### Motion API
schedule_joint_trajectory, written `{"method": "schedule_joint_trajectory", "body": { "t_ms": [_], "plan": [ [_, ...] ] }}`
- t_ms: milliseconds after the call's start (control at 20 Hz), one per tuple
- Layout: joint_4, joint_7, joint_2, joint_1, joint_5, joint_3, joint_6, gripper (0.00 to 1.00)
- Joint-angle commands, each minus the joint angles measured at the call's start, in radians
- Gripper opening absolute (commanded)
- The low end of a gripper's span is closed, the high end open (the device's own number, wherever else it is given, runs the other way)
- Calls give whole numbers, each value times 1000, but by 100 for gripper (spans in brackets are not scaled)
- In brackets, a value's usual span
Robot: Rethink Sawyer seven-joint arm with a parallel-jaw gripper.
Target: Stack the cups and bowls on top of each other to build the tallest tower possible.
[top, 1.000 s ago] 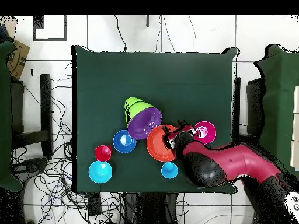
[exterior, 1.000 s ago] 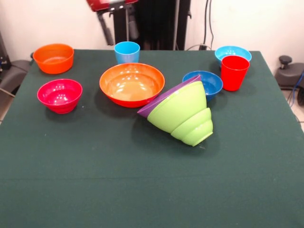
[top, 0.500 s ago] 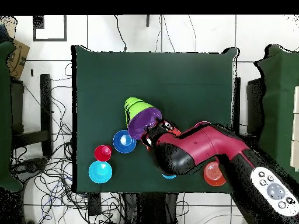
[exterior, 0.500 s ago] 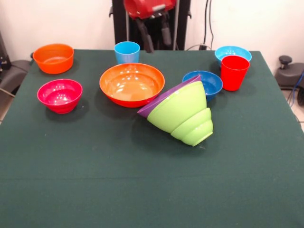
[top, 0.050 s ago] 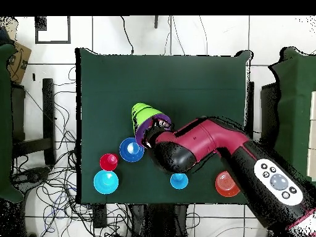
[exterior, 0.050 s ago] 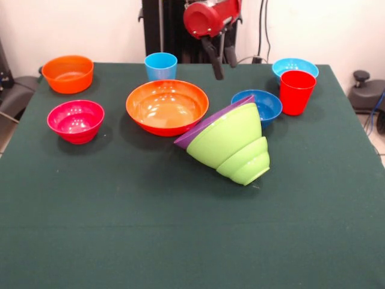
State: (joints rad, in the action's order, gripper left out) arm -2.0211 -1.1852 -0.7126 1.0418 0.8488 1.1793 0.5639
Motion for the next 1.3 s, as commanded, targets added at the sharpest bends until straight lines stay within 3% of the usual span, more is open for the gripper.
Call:
{"method": "schedule_joint_trajectory", "body": {
  "t_ms": [50, 450, 700, 1300],
  "plan": [
    [53, 315, 21, 11, 86, 105, -50, 100],
    [24, 216, -74, 42, 101, 154, -132, 100],
    [24, 136, -145, 5, 145, 123, -185, 100],
    [37, 206, -100, -14, 196, 31, -120, 100]
  ]
}}
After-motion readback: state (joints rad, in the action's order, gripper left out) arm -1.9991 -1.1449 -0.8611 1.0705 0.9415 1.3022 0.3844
